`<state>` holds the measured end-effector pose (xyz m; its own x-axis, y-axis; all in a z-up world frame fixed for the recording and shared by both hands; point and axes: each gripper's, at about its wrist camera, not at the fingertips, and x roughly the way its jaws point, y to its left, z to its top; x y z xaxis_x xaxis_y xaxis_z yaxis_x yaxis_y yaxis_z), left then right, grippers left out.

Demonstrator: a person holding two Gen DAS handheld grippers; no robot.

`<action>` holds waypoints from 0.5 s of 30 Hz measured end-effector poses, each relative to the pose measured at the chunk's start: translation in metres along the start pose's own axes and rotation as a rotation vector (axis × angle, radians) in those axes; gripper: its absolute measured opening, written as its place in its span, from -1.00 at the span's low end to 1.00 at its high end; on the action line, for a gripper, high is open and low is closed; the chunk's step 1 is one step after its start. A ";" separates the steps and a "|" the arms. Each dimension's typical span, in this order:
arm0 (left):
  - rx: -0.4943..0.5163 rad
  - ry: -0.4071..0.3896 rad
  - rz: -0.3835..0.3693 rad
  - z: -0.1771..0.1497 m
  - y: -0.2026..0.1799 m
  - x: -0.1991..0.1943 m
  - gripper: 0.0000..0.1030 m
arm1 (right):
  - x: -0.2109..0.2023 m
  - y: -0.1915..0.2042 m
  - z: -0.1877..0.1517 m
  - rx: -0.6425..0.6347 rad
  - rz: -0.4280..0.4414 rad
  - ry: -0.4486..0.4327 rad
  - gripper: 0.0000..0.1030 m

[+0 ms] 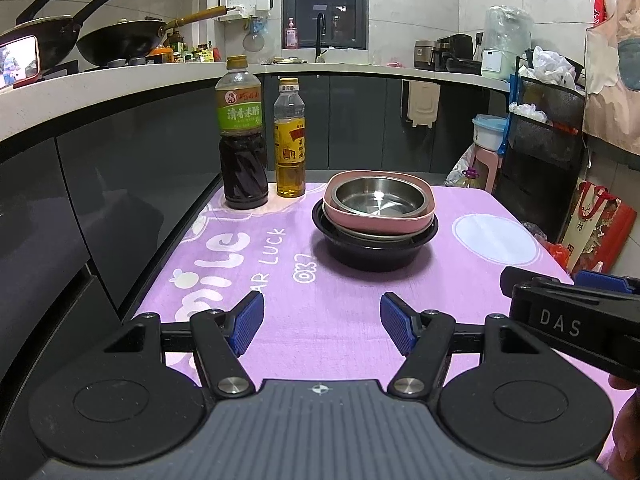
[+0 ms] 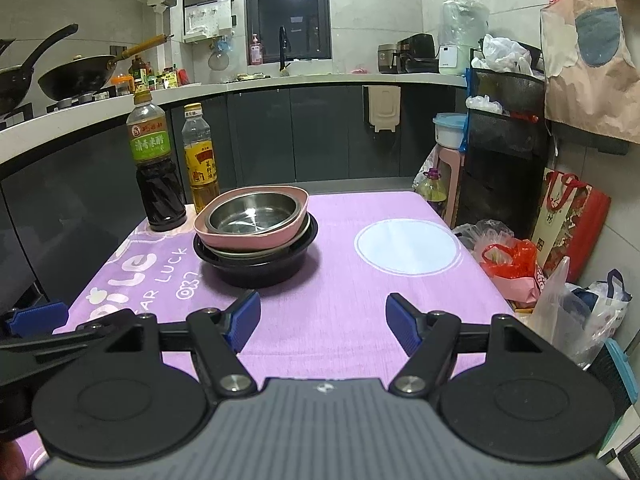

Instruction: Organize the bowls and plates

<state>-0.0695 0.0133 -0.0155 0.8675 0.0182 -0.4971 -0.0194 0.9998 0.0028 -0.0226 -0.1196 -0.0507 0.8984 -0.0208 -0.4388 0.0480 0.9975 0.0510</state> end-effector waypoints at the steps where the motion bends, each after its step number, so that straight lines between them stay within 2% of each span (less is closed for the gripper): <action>1: 0.001 0.000 -0.001 0.000 0.000 0.000 0.20 | 0.000 0.000 0.000 0.001 0.000 0.002 -0.01; 15: -0.002 0.014 -0.003 -0.001 -0.001 0.003 0.20 | 0.004 -0.001 -0.002 0.004 0.000 0.014 -0.01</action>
